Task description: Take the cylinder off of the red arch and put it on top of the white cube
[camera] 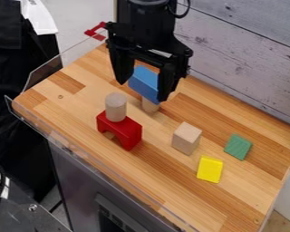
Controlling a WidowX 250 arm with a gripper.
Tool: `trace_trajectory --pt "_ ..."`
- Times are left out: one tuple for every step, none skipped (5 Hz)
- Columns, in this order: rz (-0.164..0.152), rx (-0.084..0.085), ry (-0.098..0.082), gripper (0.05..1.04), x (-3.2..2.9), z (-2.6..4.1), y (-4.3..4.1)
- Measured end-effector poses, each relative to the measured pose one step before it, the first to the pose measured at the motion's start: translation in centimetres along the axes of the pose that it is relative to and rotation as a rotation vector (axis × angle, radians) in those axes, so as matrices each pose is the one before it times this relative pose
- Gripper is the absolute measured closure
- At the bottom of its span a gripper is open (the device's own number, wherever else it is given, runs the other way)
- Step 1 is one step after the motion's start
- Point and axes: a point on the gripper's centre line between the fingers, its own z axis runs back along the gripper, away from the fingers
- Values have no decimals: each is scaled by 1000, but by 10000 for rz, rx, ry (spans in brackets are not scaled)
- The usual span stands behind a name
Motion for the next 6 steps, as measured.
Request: trace_trajectory --pt "5 22 291 85 -402 -675 43" --pt "337 17 -287 85 -66 -11 1224" --pt "668 -84 -243 85 331 78 1405" --pt "165 -57 129 85 65 -421 571" --pt "-395 -160 697 85 -109 -1741 712" --pt "-143 -58 725 85 -121 -1386 382"
